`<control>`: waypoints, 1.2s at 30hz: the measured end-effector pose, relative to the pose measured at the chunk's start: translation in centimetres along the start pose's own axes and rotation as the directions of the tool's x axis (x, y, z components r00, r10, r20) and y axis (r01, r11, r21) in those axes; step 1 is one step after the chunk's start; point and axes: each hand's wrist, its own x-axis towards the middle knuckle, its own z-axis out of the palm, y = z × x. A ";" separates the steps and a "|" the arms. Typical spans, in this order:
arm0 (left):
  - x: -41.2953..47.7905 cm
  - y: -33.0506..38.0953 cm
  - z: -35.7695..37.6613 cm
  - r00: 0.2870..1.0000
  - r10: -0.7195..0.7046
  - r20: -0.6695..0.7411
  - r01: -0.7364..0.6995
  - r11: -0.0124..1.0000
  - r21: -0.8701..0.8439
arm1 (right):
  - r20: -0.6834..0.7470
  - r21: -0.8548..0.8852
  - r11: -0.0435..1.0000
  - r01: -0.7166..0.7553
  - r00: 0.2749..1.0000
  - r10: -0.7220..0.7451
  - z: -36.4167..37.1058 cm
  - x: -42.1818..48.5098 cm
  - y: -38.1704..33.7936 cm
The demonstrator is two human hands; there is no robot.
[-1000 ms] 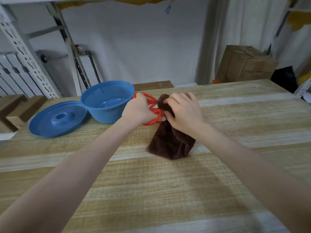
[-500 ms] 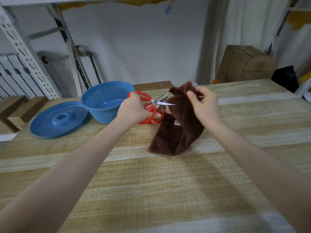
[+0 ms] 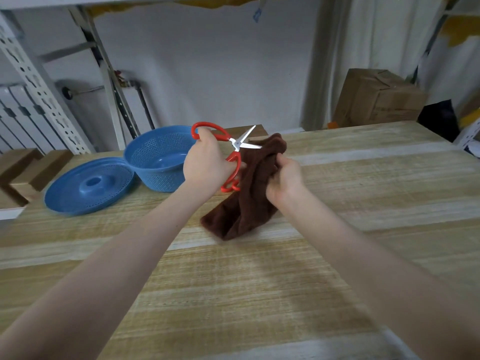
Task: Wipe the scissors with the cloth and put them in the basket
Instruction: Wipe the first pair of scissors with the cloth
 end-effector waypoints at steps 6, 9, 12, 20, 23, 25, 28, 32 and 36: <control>0.0 -0.6 0.1 0.999 -0.043 0.017 0.043 0.999 -0.032 | 0.132 -0.152 0.988 0.023 0.991 -0.003 0.2 0.5 1.2; -0.1 -0.6 -0.1 0.996 -0.075 0.046 0.078 0.994 -0.076 | 0.128 -0.276 0.961 0.026 0.992 0.009 -0.3 0.8 0.9; 0.0 -0.5 -0.5 0.991 -0.098 0.095 0.107 0.989 -0.100 | 0.133 -0.306 0.952 -0.004 0.990 0.047 -0.8 0.6 0.0; -0.1 -0.8 -0.4 0.982 -0.128 0.136 0.143 0.984 -0.104 | 0.067 -0.349 0.935 -0.068 0.993 0.098 -4.0 1.4 -3.9; -0.4 -0.8 -0.1 0.982 -0.120 0.147 0.134 0.987 -0.089 | 0.010 -0.624 0.766 -0.155 0.978 0.207 -4.5 1.0 -4.6; -0.7 -0.6 0.1 0.981 -0.107 0.160 0.123 0.988 -0.098 | -0.043 -0.816 0.559 -0.146 0.980 0.192 -4.2 1.1 -4.8; -0.9 -0.3 0.3 0.980 -0.103 0.168 0.120 0.988 -0.096 | -0.061 -0.901 0.422 -0.097 0.993 0.099 -3.5 1.7 -5.1; -0.3 -0.3 0.0 0.981 -0.119 0.154 0.130 0.989 -0.065 | -0.002 -0.955 0.295 0.024 0.996 -0.089 -2.3 2.4 -6.7; 0.1 -0.1 -0.6 0.985 -0.113 0.133 0.123 0.990 -0.064 | 0.054 -0.993 0.109 0.053 0.999 0.002 -0.7 1.9 -6.7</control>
